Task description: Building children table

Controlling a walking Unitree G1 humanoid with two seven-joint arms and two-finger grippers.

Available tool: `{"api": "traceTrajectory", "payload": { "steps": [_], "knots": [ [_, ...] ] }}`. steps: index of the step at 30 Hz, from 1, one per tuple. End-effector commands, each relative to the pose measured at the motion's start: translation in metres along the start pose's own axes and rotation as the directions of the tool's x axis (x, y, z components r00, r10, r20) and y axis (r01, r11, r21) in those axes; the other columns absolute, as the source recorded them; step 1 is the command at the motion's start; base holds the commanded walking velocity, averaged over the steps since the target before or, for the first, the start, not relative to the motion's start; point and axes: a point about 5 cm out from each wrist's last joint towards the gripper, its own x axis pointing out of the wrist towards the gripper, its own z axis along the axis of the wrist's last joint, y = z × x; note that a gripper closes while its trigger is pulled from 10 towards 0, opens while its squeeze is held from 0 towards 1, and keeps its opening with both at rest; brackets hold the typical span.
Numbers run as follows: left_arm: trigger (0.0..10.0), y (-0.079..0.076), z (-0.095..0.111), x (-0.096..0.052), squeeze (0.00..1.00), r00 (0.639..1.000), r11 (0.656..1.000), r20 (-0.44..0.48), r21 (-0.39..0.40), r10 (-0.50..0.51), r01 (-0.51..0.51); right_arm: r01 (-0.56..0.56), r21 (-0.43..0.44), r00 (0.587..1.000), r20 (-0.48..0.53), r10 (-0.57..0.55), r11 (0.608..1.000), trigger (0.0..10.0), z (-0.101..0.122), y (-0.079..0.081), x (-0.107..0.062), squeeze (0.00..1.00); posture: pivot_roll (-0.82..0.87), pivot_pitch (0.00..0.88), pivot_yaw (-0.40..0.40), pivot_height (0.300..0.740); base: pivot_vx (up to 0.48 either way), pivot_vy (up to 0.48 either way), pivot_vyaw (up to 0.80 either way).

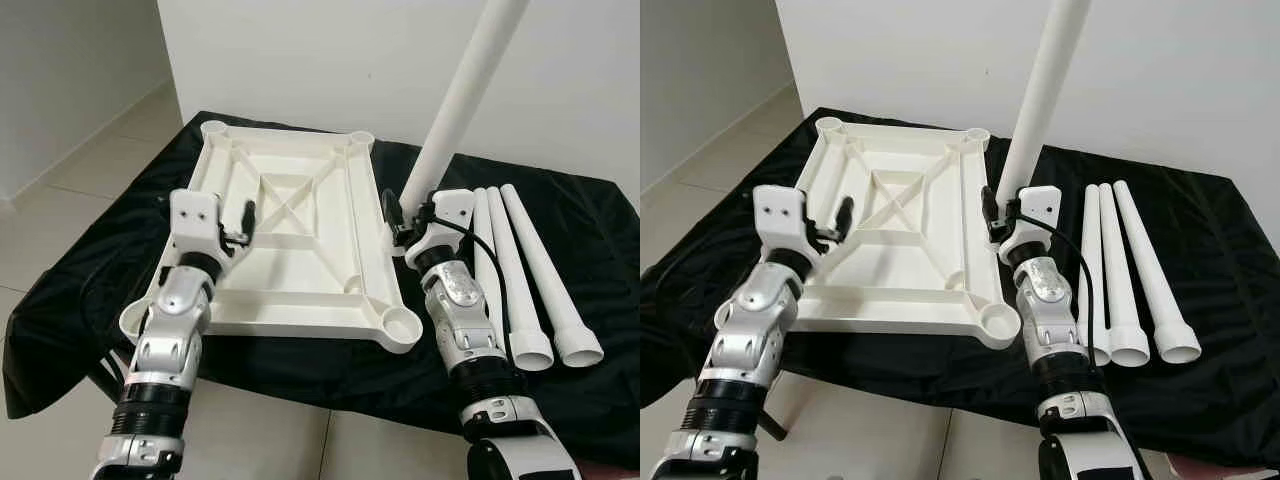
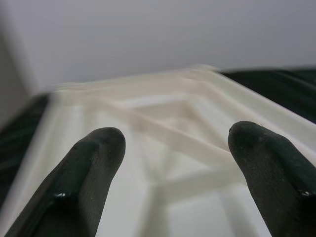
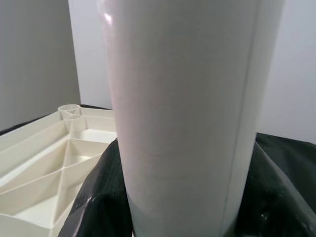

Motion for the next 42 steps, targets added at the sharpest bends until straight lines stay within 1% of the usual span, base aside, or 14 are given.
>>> {"api": "traceTrajectory", "payload": {
  "steps": [1,2,3,6,8,11,12,17,19,21,24,27,34,42],
  "knots": [
    [10.0,-0.021,-0.005,-0.002,0.00,0.979,0.979,-0.040,0.024,-0.202,0.203,-0.005,-0.023,1.000,-0.003,0.005,1.000,10.0,0.001,-0.007,0.003,0.00,-0.01,0.000,-0.028,0.740,0.000,0.000,0.00],
    [10.0,-0.021,-0.005,-0.002,0.00,0.979,0.979,-0.040,0.024,-0.202,0.203,-0.005,-0.023,1.000,-0.003,0.005,1.000,10.0,0.001,-0.007,0.003,0.00,-0.01,0.000,-0.028,0.740,0.000,0.000,0.00],
    [10.0,-0.027,-0.007,-0.003,0.00,0.964,0.965,-0.058,0.037,-0.259,0.261,-0.009,-0.034,1.000,-0.006,0.008,0.999,10.0,0.001,-0.009,0.003,0.00,-0.02,0.000,-0.028,0.740,0.000,0.000,0.00],
    [10.0,-0.048,-0.014,-0.008,0.00,0.887,0.885,-0.120,0.087,-0.446,0.457,0.002,-0.056,1.000,-0.018,-0.003,0.998,10.0,0.000,-0.017,0.004,0.00,-0.02,0.000,-0.031,0.740,0.000,0.000,0.00],
    [10.0,-0.048,-0.014,-0.008,0.00,0.887,0.885,-0.120,0.087,-0.446,0.457,0.002,-0.056,1.000,-0.018,-0.003,0.998,10.0,0.000,-0.017,0.004,0.00,-0.02,0.000,-0.031,0.740,0.000,0.000,0.00],
    [10.0,-0.064,-0.015,-0.006,0.00,0.820,0.812,-0.140,0.124,-0.555,0.571,-0.002,-0.067,1.000,-0.026,0.000,0.998,10.0,0.000,-0.020,0.004,0.00,-0.02,0.000,-0.034,0.740,0.000,0.000,0.00],
    [10.0,-0.064,-0.015,-0.006,0.00,0.820,0.812,-0.140,0.124,-0.555,0.571,-0.002,-0.067,1.000,-0.026,0.000,0.998,10.0,0.000,-0.020,0.004,0.00,-0.02,0.000,-0.034,0.740,0.000,0.000,0.00],
    [10.0,-0.077,-0.015,-0.005,0.00,0.734,0.727,-0.178,0.116,-0.656,0.677,-0.042,-0.045,0.999,-0.026,0.041,0.998,10.0,-0.002,-0.020,0.002,0.00,-0.03,0.000,-0.028,0.740,0.000,0.000,0.00],
    [10.0,-0.078,-0.015,-0.005,0.00,0.727,0.719,-0.181,0.116,-0.663,0.685,-0.056,-0.035,0.998,-0.023,0.055,0.998,10.0,-0.002,-0.020,0.001,0.00,-0.03,0.000,-0.028,0.740,0.000,0.000,0.00],
    [10.0,-0.078,-0.016,-0.006,0.00,0.710,0.701,-0.195,0.123,-0.677,0.702,-0.103,-0.011,0.994,-0.022,0.102,0.995,10.0,-0.003,-0.021,-0.008,0.00,-0.04,0.000,-0.022,0.740,0.000,0.000,0.00],
    [10.0,-0.078,-0.016,-0.006,0.00,0.703,0.694,-0.199,0.124,-0.683,0.709,-0.115,0.003,0.993,-0.023,0.115,0.993,10.0,-0.004,-0.022,-0.012,0.00,-0.04,0.000,-0.018,0.740,0.000,0.000,0.00],
    [10.0,-0.076,-0.015,-0.009,0.00,0.680,0.674,-0.206,0.110,-0.703,0.730,-0.164,0.013,0.986,0.020,0.164,0.986,10.0,0.001,-0.023,-0.030,0.00,-0.06,0.000,-0.008,0.740,0.000,0.000,0.00],
    [10.0,-0.073,-0.017,-0.012,0.00,0.650,0.643,-0.240,0.117,-0.721,0.757,-0.149,0.050,0.986,0.078,0.145,0.988,10.0,0.008,-0.021,-0.047,0.00,-0.06,0.008,-0.001,0.740,0.000,0.000,0.00],
    [10.0,-0.070,-0.023,-0.007,0.00,0.659,0.650,-0.285,0.140,-0.696,0.747,-0.131,0.060,0.987,0.101,0.124,0.990,10.0,0.011,-0.007,-0.058,0.00,-0.06,0.014,-0.003,0.740,0.000,0.000,0.00]
  ]
}}
